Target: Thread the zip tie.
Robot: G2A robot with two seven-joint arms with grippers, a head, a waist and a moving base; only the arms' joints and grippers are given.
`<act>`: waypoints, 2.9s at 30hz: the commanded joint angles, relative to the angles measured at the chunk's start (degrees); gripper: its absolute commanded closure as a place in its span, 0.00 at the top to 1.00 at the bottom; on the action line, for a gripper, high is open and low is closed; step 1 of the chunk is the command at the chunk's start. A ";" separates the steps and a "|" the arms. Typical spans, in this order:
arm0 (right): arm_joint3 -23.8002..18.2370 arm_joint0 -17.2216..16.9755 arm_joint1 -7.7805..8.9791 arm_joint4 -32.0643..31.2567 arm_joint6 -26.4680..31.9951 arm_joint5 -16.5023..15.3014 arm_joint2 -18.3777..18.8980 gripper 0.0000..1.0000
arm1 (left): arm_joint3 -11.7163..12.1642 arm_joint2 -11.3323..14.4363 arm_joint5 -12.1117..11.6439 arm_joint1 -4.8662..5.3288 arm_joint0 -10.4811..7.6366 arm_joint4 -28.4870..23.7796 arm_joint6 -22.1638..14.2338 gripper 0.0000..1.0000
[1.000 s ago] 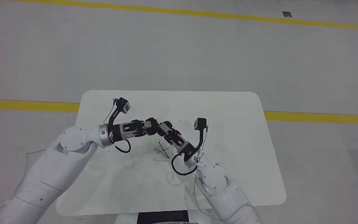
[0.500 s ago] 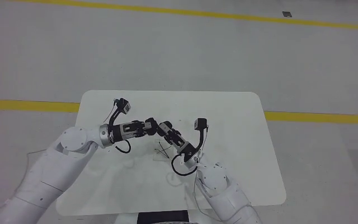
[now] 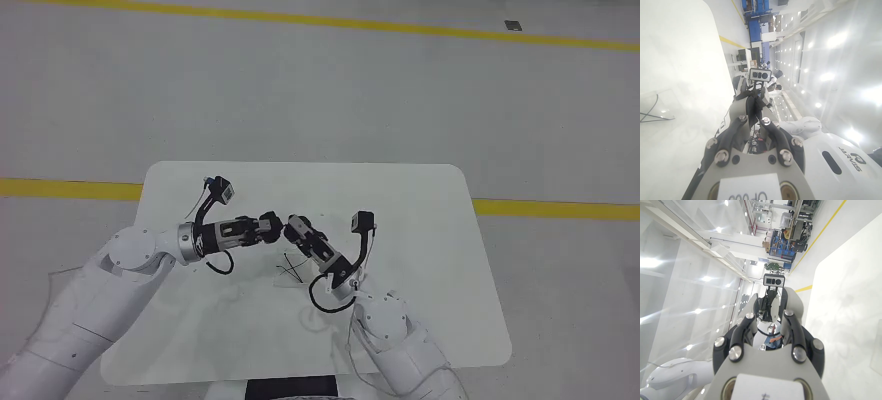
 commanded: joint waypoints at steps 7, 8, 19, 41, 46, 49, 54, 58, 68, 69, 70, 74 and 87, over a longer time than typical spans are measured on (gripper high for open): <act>-0.20 -1.02 0.28 1.31 -1.05 0.00 2.61 1.00 | -0.15 -0.72 -1.64 0.34 0.38 0.23 -1.57 0.00; -0.15 -1.20 0.30 1.55 -1.27 0.00 2.88 1.00 | -0.13 -0.83 -2.12 0.37 0.37 0.07 -2.04 0.00; 0.33 -1.52 0.34 2.06 -1.14 0.00 3.27 1.00 | -0.26 -1.58 -3.64 0.56 -0.33 0.21 -5.10 0.00; 0.33 -1.52 0.34 2.06 -1.14 0.00 3.27 1.00 | 5.78 -9.34 -3.64 0.92 -1.06 -0.54 -25.86 0.00; 0.33 -1.52 0.34 2.06 -1.14 0.00 3.27 1.00 | 3.32 -8.95 -3.64 1.44 -0.23 4.00 -25.86 0.00; 0.33 -1.52 0.34 2.06 -1.14 0.00 3.27 1.00 | 2.56 -8.23 -3.64 1.59 -0.15 3.48 -25.86 0.00; 0.33 -1.52 0.34 2.06 -1.14 0.00 3.27 1.00 | 2.03 -7.32 -3.64 1.79 -0.26 2.97 -25.86 0.00; 0.33 -1.52 0.34 2.06 -1.14 0.00 3.27 1.00 | 2.03 -7.32 -3.64 1.79 -0.26 2.97 -25.86 0.00; 0.33 -1.52 0.34 2.06 -1.14 0.00 3.27 1.00 | 0.02 -10.79 -3.64 1.76 0.81 -0.26 -25.86 0.00; 0.33 -1.52 0.34 2.06 -1.14 0.00 3.27 1.00 | -0.07 -11.28 -3.64 1.74 1.08 -0.22 -25.86 0.00; 0.33 -1.52 0.34 2.06 -1.14 0.00 3.27 1.00 | -0.47 -11.91 -3.64 1.66 1.26 -0.16 -25.86 0.00; 0.33 -1.52 0.34 2.06 -1.14 0.00 3.27 1.00 | -0.75 -13.23 -3.64 1.17 2.14 -0.92 -25.86 0.00; 0.33 -1.52 0.34 2.06 -1.14 0.00 3.27 1.00 | -0.48 -13.22 -3.64 0.90 2.41 -1.20 -25.86 0.00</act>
